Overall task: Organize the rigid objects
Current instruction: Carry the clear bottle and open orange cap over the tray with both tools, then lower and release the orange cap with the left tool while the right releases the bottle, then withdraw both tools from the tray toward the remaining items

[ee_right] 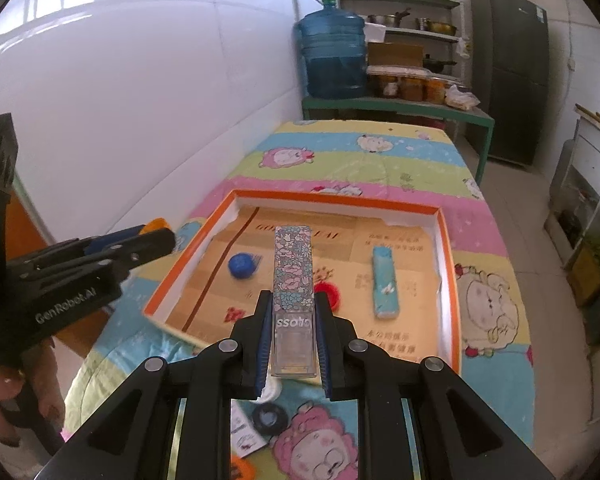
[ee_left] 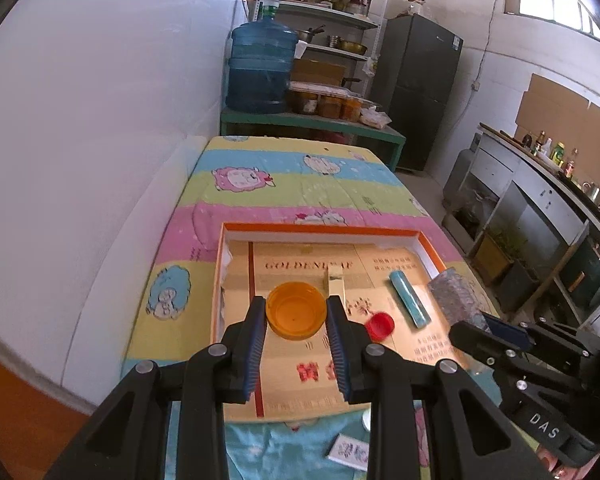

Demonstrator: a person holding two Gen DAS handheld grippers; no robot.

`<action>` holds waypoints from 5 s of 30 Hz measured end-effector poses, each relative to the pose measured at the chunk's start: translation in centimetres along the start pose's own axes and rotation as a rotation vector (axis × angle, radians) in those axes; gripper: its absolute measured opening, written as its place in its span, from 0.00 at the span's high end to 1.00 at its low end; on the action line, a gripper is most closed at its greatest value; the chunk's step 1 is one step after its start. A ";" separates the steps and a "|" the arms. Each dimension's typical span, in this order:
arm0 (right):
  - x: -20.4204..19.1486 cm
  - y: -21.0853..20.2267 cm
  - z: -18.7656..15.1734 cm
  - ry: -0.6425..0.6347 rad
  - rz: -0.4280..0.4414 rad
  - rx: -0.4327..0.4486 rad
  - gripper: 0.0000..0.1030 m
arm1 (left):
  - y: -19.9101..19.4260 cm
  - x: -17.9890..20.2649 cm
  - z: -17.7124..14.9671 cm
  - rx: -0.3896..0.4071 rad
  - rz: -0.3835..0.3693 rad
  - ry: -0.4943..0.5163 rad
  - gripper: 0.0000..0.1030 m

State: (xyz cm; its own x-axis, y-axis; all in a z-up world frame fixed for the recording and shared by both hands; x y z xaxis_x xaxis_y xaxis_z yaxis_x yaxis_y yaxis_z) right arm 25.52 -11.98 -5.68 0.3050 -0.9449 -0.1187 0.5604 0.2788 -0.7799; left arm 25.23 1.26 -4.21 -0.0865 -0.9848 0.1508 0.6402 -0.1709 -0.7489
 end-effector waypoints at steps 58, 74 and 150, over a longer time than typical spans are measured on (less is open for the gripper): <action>4.4 16.3 6.7 -0.022 -0.028 -0.284 0.80 | 17.2 -3.1 5.2 -0.292 0.046 -0.079 0.70; 4.7 16.2 6.6 0.026 0.004 -0.275 0.79 | 16.7 -3.2 4.9 -0.257 0.017 -0.080 0.66; -3.7 -0.1 -11.8 0.044 0.091 -0.091 0.74 | -3.0 0.5 -6.8 0.053 0.000 0.025 0.41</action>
State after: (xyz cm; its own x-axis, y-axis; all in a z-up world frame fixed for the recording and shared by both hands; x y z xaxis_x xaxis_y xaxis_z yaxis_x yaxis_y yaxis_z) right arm 15.27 -10.51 -12.42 0.3162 -0.9237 -0.2162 0.4596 0.3486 -0.8169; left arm 18.11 1.06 -6.28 -0.1053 -0.9853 0.1344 0.6795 -0.1699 -0.7138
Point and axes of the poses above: each gripper's, at about its wrist camera, not at the fingertips, and y roughly the way its jaws point, x to its right, z to its top, the point moved 4 cm from there along y, roughly the way its jaws point, and after that the axes turned 8 degrees about -x, right-handed, at the moved point
